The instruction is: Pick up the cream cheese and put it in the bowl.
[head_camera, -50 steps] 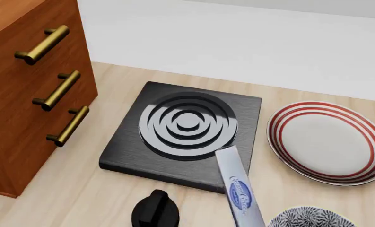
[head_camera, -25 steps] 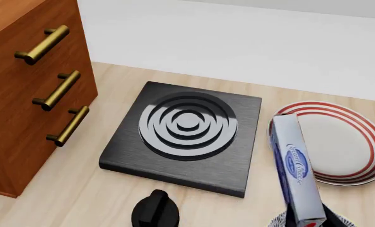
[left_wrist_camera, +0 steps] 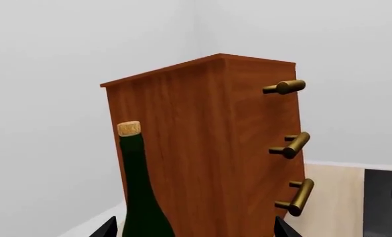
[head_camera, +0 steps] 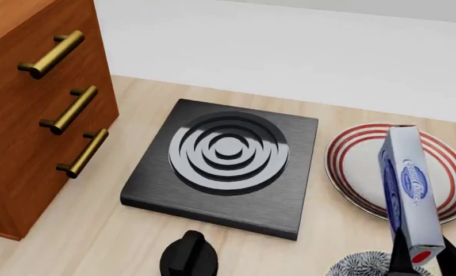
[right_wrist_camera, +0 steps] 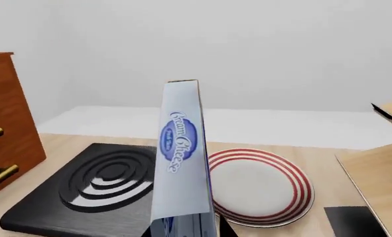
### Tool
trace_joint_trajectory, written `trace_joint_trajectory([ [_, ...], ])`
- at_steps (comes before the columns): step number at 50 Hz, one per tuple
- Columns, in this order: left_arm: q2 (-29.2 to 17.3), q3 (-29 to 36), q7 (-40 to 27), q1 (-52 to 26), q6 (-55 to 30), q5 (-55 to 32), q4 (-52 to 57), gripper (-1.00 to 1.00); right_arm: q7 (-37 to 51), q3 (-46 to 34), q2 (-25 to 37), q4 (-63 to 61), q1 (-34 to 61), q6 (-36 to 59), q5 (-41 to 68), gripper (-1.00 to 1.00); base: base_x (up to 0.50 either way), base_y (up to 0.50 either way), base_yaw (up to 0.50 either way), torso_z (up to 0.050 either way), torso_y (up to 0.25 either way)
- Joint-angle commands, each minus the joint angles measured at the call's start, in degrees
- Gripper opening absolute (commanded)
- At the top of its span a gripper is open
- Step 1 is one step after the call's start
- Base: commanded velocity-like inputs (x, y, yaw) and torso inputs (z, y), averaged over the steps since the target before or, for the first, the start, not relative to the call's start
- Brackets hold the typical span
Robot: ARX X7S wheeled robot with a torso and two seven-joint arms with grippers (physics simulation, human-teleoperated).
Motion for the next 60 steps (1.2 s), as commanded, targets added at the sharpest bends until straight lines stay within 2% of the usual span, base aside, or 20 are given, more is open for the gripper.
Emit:
trace_joint_trajectory([
  [1,0.04,0.34,-0.09,-0.11,0.07,0.17,-0.24,1.0,-1.56,1.73,0.21,3.72,1.65,0.37,2.07,-1.0,0.0,0.0,0.0,0.0,0.0],
  [34,0.07,0.75,-0.24,-0.53,0.64,-0.06,-1.77,1.0,-4.55,-4.31,-1.81,12.08,3.71,1.23,-0.46,-1.0,0.0,0.0,0.0,0.0,0.001],
  [60,-0.27,1.25,-0.5,-0.46,-0.44,0.11,0.02,1.0,-5.39,-3.13,-1.69,11.7,-0.42,0.17,-0.63,-1.0,0.0,0.0,0.0,0.0,0.0],
])
